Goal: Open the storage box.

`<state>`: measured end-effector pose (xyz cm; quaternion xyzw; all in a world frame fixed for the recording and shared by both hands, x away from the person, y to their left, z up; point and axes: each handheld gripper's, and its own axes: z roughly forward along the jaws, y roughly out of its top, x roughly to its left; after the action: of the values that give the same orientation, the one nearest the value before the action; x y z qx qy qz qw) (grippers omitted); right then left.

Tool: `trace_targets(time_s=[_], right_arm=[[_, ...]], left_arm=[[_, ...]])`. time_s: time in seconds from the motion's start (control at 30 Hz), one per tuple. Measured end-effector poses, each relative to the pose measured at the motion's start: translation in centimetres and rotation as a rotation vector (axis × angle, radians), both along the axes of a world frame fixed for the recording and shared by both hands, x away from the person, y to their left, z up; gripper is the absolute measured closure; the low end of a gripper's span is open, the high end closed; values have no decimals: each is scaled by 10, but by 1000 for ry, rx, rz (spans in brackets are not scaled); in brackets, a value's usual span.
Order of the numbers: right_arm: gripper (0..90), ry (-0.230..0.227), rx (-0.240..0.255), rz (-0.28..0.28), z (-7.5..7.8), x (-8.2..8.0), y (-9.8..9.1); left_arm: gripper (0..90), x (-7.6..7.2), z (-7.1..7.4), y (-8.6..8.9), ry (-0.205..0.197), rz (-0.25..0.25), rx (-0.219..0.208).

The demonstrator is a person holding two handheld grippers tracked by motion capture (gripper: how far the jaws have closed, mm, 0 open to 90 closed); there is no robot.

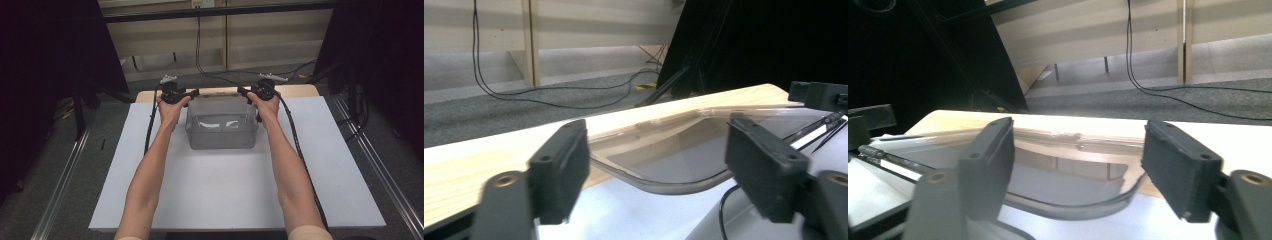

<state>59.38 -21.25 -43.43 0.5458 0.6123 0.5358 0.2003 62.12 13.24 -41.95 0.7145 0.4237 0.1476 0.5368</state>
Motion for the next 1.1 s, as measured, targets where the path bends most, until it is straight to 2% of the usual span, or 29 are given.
trace_targets(time_s=[0.17,0.23,0.33,0.43,0.5,0.57,0.63,0.67,0.73,0.83,0.9,1.0,1.07,1.1], right_arm=[[222,-12,-35,4,5,-3,-4],[210,-22,-37,6,6,-5,-4],[182,-39,-49,9,8,-7,-4],[148,-56,-58,15,11,-11,-4],[144,-77,-74,21,14,-16,-4],[123,-96,-84,16,17,-21,-5],[94,-112,-90,7,20,-25,-7],[84,-120,-90,1,21,-27,-9],[62,-137,-94,-4,24,-32,-13],[45,-161,-100,-3,28,-40,-18],[45,-175,-77,-4,29,-44,-21],[46,-182,-99,-12,31,-48,-23],[46,-192,-115,-11,31,-51,-23],[46,-195,-117,-17,31,-54,-23]], left_arm=[[174,-4,2,0,-11,2,22],[122,-6,4,1,-15,11,12],[87,-8,6,1,-4,2,20],[58,-10,10,0,-18,3,20],[42,-13,14,-1,-28,-1,37],[40,-18,17,-3,-39,-4,49],[42,-24,20,-3,-71,-2,33],[42,-27,21,-3,-83,-10,16],[31,-32,22,-1,-109,-39,19],[32,-40,22,1,-120,-18,7],[33,-44,22,2,-127,-17,15],[37,-56,20,4,-147,-4,17],[41,-61,21,4,-157,8,33],[41,-65,21,6,-162,4,17]])
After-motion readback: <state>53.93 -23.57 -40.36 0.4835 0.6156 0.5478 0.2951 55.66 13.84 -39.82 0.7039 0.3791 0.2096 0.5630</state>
